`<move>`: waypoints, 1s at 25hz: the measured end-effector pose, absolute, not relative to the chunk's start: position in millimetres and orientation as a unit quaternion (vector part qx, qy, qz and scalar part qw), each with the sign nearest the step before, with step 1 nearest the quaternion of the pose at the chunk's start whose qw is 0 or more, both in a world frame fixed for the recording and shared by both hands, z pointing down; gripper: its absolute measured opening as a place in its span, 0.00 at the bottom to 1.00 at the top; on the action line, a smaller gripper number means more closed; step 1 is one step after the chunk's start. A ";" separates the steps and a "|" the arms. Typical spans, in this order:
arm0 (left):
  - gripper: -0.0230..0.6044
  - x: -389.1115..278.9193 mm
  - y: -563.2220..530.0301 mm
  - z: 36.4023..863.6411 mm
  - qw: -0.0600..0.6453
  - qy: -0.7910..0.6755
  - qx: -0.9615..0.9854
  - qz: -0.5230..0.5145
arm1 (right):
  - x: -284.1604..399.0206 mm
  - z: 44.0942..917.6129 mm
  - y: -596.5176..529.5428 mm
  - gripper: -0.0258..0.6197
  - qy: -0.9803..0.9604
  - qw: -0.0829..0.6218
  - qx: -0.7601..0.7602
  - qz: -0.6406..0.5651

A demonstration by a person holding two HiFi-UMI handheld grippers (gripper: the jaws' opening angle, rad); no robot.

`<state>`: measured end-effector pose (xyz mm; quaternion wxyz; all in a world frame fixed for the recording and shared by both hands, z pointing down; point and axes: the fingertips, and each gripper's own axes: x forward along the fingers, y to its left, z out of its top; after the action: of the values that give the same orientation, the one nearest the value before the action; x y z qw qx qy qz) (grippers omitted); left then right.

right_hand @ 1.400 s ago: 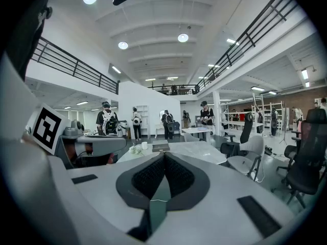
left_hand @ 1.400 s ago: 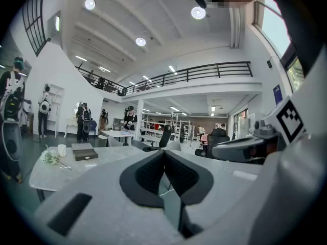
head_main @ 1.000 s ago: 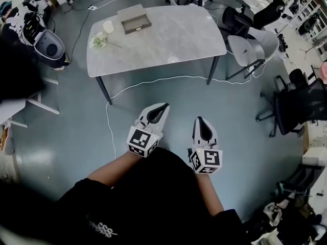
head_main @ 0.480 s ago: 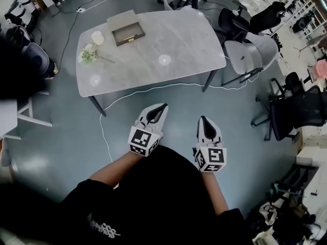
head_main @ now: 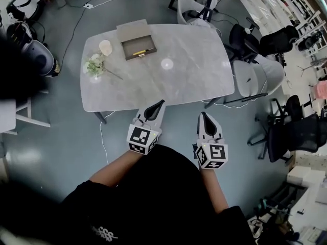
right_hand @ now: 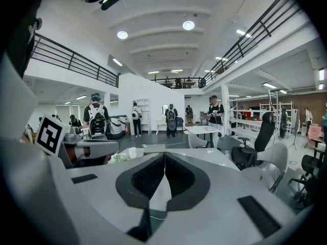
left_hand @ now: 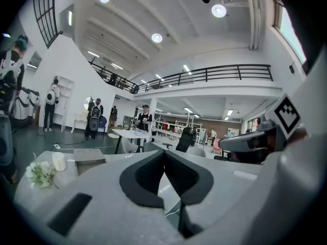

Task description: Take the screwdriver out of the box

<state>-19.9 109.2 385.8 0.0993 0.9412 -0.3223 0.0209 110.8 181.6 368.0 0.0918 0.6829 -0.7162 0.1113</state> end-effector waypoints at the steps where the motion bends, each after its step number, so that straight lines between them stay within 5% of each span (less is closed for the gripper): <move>1: 0.06 -22.6 98.4 385.7 0.097 -0.326 0.940 0.023 | 113.2 369.7 169.9 0.06 -0.714 0.090 0.685 0.115; 25: 0.07 -53.9 -55.8 445.0 0.115 -0.354 0.925 0.079 | 101.0 392.7 32.2 0.06 -0.735 0.058 0.655 0.166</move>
<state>-53.9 -55.8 445.0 0.1151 0.9250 -0.3536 0.0785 101.0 32.2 392.7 0.0582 0.6548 -0.7350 0.1662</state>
